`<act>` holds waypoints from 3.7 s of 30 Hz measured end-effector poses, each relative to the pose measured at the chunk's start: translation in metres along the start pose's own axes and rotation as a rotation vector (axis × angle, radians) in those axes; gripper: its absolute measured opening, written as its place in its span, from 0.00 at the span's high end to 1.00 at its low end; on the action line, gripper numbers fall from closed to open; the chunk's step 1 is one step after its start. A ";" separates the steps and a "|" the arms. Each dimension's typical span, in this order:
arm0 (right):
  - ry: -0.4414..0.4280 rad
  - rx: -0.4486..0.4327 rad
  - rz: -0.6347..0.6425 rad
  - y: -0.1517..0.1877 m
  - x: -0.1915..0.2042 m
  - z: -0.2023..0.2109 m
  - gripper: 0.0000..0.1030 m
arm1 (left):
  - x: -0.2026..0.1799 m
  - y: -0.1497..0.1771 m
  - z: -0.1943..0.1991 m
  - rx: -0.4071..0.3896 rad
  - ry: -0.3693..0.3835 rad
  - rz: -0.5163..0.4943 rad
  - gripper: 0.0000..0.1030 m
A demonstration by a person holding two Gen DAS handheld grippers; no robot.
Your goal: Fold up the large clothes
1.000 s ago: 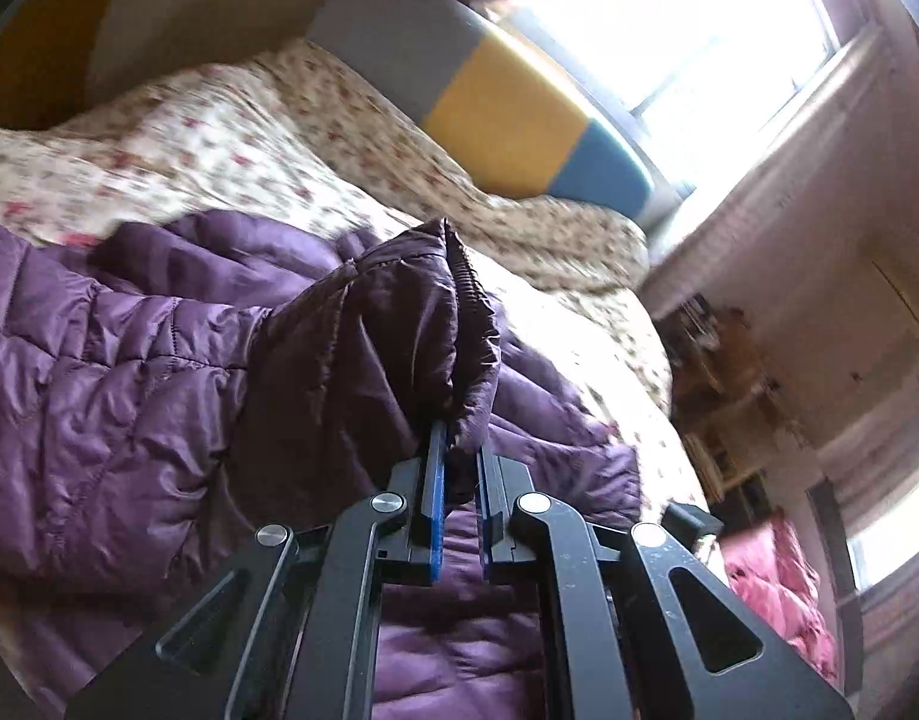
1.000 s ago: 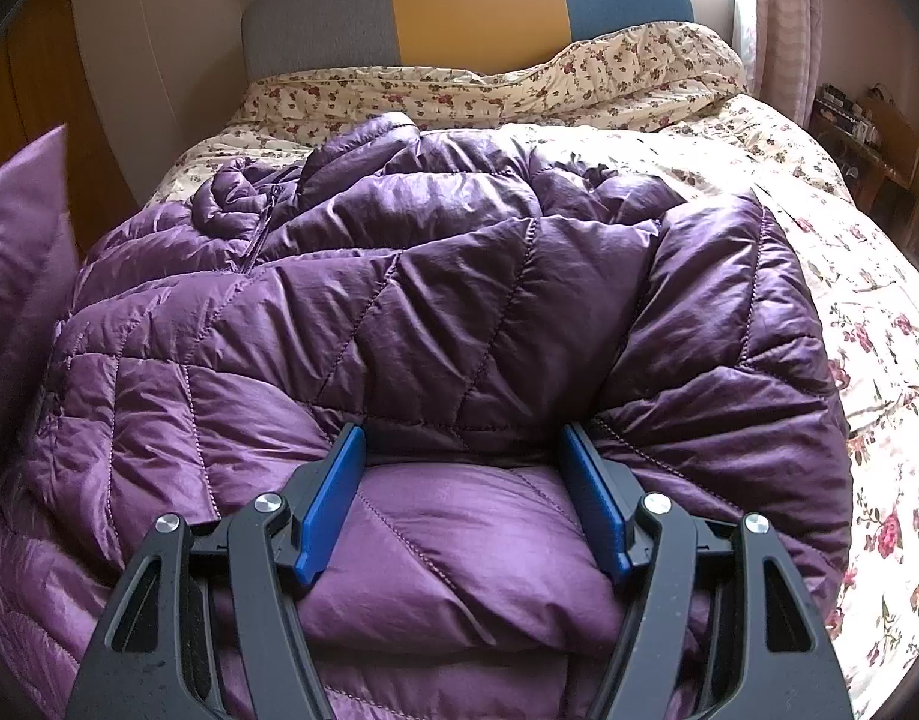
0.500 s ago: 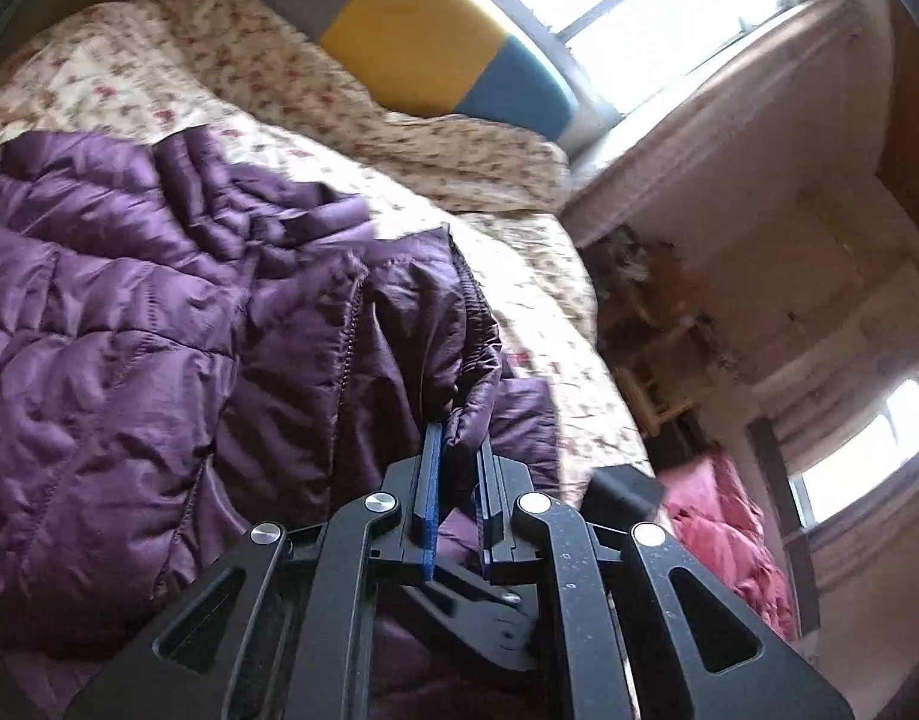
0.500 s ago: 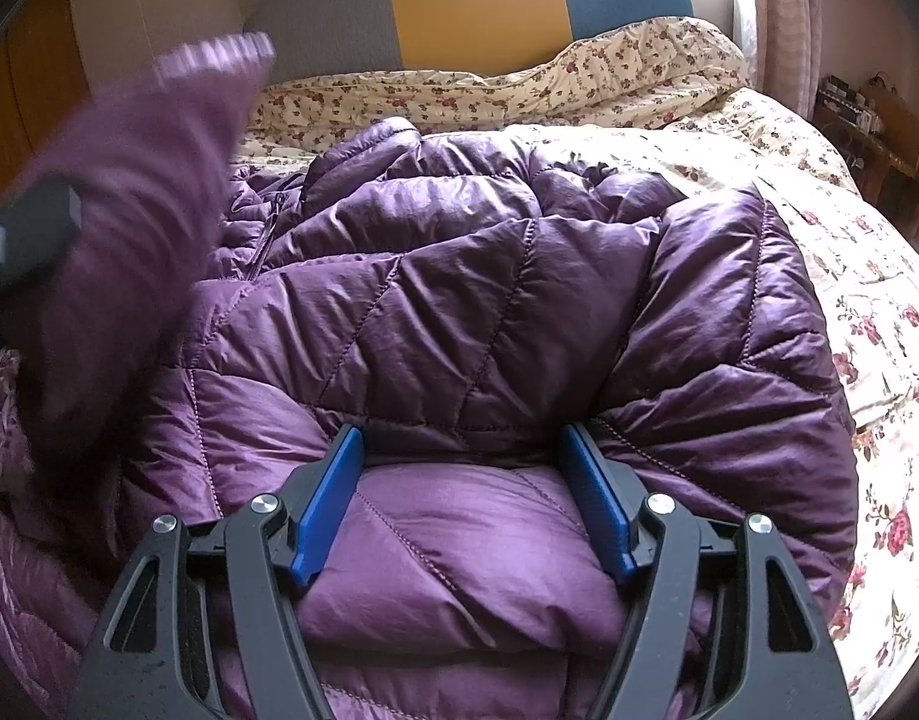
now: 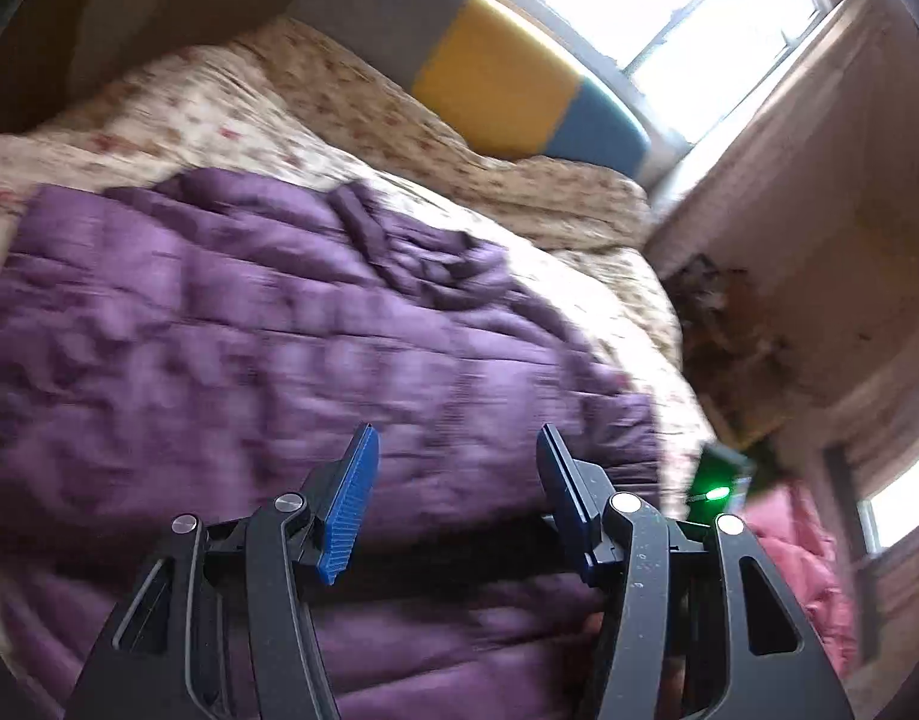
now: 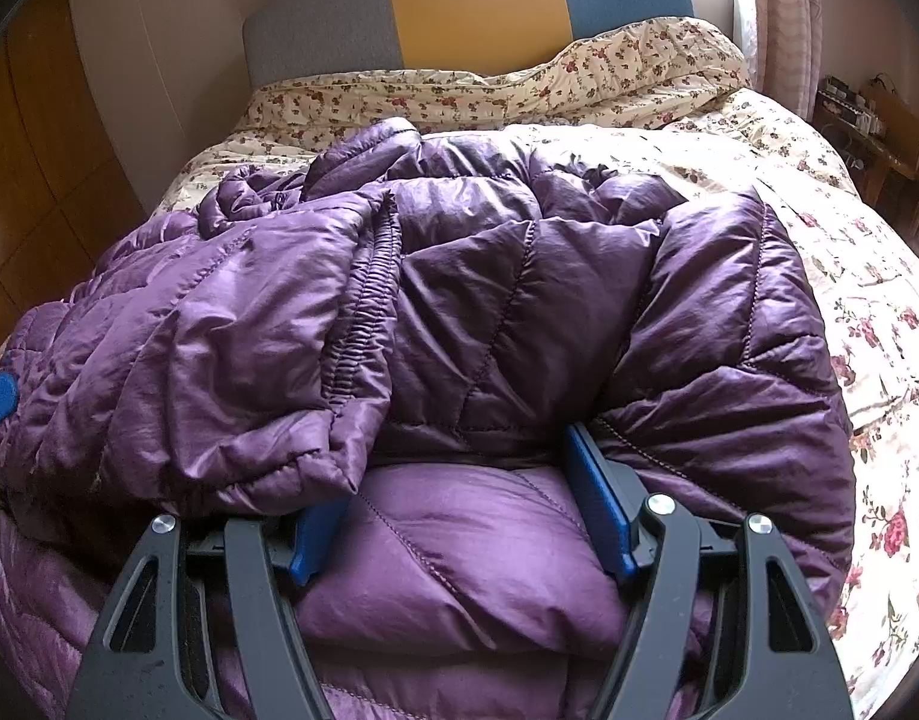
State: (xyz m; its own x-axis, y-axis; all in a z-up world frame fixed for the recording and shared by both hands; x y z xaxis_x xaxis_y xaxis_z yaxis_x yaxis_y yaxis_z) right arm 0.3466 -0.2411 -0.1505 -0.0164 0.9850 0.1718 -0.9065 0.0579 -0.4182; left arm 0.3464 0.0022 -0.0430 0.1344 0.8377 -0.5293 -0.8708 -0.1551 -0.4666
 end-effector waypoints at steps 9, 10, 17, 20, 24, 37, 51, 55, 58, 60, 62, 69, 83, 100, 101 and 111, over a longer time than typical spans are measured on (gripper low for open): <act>-0.057 -0.076 -0.196 0.002 -0.033 0.039 0.47 | 0.058 0.011 0.027 -0.041 -0.126 0.057 0.48; -0.094 -0.089 -0.226 0.002 -0.037 0.046 0.48 | 0.060 0.013 0.028 -0.043 -0.130 0.059 0.48; -0.417 -0.026 -0.247 -0.012 -0.005 0.050 0.35 | 0.068 0.021 0.041 -0.067 -0.150 0.067 0.48; -0.392 0.008 -0.222 -0.013 0.010 0.040 0.40 | 0.069 0.022 0.048 -0.085 -0.162 0.056 0.48; -0.343 -0.003 -0.186 -0.011 0.016 0.038 0.91 | 0.075 0.022 0.061 -0.115 -0.172 0.047 0.48; -0.116 -0.022 -0.136 0.000 -0.018 0.043 0.96 | 0.098 -0.002 0.047 -0.095 -0.189 0.079 0.48; -0.039 0.038 -0.127 0.008 -0.025 0.012 0.97 | 0.111 0.010 -0.002 0.005 -0.304 0.042 0.48; 0.001 0.028 -0.110 0.004 -0.017 0.022 0.81 | 0.101 0.007 0.005 0.011 -0.333 0.031 0.37; 0.034 -0.019 -0.092 0.002 -0.012 0.039 0.55 | 0.091 0.004 0.017 -0.018 -0.353 0.011 0.27; 0.040 -0.058 -0.070 -0.001 -0.005 0.051 0.54 | 0.085 0.002 0.026 -0.044 -0.355 -0.005 0.27; 0.018 -0.098 -0.043 -0.008 0.008 0.063 0.50 | 0.080 -0.002 0.032 -0.064 -0.361 -0.022 0.27; -0.030 -0.124 0.104 -0.045 0.070 0.058 0.31 | 0.064 -0.029 0.025 -0.085 -0.355 -0.071 0.27; 0.019 -0.004 0.175 -0.033 0.077 -0.030 0.23 | 0.097 -0.022 -0.030 -0.020 -0.374 -0.081 0.26; -0.002 -0.002 0.165 -0.034 0.076 -0.033 0.21 | 0.098 -0.022 -0.036 -0.024 -0.395 -0.089 0.23; -0.002 -0.001 0.165 -0.035 0.076 -0.033 0.21 | 0.098 -0.022 -0.036 -0.024 -0.395 -0.089 0.23; -0.004 0.035 0.184 -0.039 0.078 -0.022 0.13 | 0.092 -0.023 -0.025 -0.004 -0.424 -0.107 0.23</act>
State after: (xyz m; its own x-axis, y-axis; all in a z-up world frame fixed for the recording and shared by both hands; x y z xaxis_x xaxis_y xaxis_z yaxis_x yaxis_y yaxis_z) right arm 0.3898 -0.1634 -0.1406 -0.1850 0.9778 0.0984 -0.9021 -0.1292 -0.4118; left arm 0.3907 0.0696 -0.0982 0.0170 0.9899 -0.1407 -0.8607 -0.0572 -0.5059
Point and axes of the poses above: each gripper's, at about its wrist camera, not at the fingertips, and z roughly against the way its jaws point, x to its left, y to its underside, the point moved 4 cm from there along -z, roughly the way its jaws point, and after that the axes turned 11 degrees about x, right-handed, at the moved point
